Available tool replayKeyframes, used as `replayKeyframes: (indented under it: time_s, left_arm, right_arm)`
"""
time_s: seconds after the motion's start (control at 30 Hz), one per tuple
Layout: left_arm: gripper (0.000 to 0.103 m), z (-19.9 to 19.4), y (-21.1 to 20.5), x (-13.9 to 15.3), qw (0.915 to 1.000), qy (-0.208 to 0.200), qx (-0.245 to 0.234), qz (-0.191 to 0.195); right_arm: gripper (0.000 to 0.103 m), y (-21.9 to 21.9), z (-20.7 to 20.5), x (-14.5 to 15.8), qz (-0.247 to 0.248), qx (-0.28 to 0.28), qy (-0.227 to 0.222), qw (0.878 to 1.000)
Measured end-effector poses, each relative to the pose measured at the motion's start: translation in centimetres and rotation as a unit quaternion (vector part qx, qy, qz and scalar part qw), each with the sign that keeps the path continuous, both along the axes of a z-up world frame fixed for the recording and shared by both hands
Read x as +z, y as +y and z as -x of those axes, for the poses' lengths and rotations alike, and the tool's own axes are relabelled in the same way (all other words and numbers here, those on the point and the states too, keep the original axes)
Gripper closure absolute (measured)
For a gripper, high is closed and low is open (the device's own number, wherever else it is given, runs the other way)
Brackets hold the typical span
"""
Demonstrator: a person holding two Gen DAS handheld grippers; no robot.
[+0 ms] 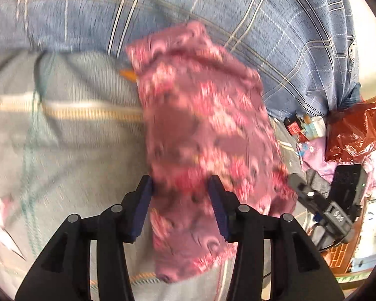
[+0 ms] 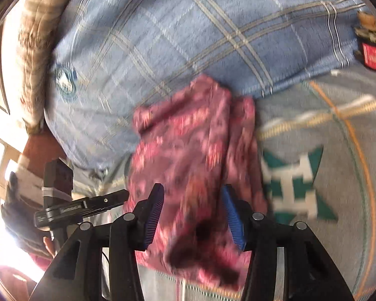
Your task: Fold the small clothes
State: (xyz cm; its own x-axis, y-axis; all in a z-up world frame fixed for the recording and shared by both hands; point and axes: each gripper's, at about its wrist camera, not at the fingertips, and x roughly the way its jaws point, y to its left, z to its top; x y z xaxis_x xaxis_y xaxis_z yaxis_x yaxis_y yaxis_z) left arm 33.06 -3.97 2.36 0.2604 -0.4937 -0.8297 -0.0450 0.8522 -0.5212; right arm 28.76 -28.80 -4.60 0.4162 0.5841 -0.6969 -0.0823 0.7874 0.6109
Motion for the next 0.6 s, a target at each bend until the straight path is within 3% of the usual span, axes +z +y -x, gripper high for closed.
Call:
replayKeyframes:
  time_s: [0.1, 0.17, 0.3, 0.43, 0.5, 0.6]
  left_arm:
    - [0.055, 0.8, 0.6, -0.3, 0.9999, 0.002, 0.014, 0.004]
    - [0.056, 1.5, 0.6, -0.1, 0.9998, 0.004, 0.018, 0.005]
    - [0.056, 2.6, 0.5, -0.1, 0.9995, -0.014, 0.016, -0.025]
    - [0.056, 2.3, -0.3, -2.8, 0.9992, 0.012, 0.012, -0.036]
    - [0.056, 2.7, 0.0, -2.6, 0.9995, 0.002, 0.012, -0.028]
    - [0.056, 3.1, 0.9, -1.1, 0.9996, -0.013, 0.002, -0.025]
  right_arm:
    - [0.058, 2.3, -0.3, -0.8, 0.037, 0.007, 0.008, 0.999]
    - [0.095, 2.0, 0.4, -0.3, 0.053, 0.015, -0.003, 0.998]
    - [0.095, 0.1, 1.3, 2.3, 0.031, -0.001, -0.055, 0.998]
    - [0.094, -1.1, 0.6, -0.5, 0.054, -0.016, -0.017, 0.998]
    - [0.092, -1.6, 0.3, -2.3, 0.042, -0.018, 0.004, 0.999]
    - [0.083, -2.8, 0.6, -1.6, 0.004, -0.022, -0.005, 1.0]
